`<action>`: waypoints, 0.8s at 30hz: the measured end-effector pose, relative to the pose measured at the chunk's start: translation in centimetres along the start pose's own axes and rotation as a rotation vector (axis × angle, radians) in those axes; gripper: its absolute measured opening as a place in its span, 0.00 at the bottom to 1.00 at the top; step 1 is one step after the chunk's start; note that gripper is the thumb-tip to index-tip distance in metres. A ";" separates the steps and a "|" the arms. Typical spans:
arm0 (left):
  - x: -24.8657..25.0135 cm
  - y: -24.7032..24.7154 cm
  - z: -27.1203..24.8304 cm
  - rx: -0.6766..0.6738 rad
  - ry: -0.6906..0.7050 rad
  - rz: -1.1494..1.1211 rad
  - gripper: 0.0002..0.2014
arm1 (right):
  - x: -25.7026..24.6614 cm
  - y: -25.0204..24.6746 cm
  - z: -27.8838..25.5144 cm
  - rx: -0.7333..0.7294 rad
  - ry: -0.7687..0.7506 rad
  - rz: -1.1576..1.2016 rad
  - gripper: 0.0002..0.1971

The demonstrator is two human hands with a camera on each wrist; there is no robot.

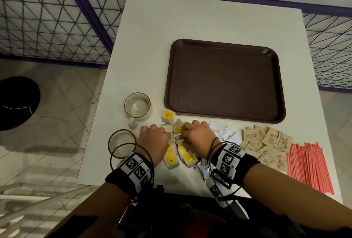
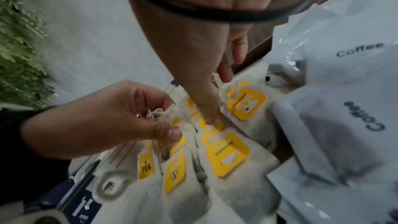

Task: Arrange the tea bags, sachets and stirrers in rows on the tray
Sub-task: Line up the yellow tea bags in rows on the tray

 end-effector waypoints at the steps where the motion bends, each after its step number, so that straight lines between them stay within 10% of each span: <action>1: -0.1 -0.1 -0.1 0.005 0.005 0.004 0.13 | 0.1 -0.3 -0.1 0.012 0.000 0.012 0.13; 24: -3.7 -12.1 4.1 0.362 0.061 -0.467 0.12 | 7.7 -11.5 -0.3 0.501 0.086 0.417 0.05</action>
Point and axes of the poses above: each hand's wrist, its own z-axis towards the middle knuckle, its own y-axis out of the palm, x = y × z, the point moved 10 cm from there along z, towards the middle knuckle, and after that the axes turned 1 degree about z, right-handed, at the moved point
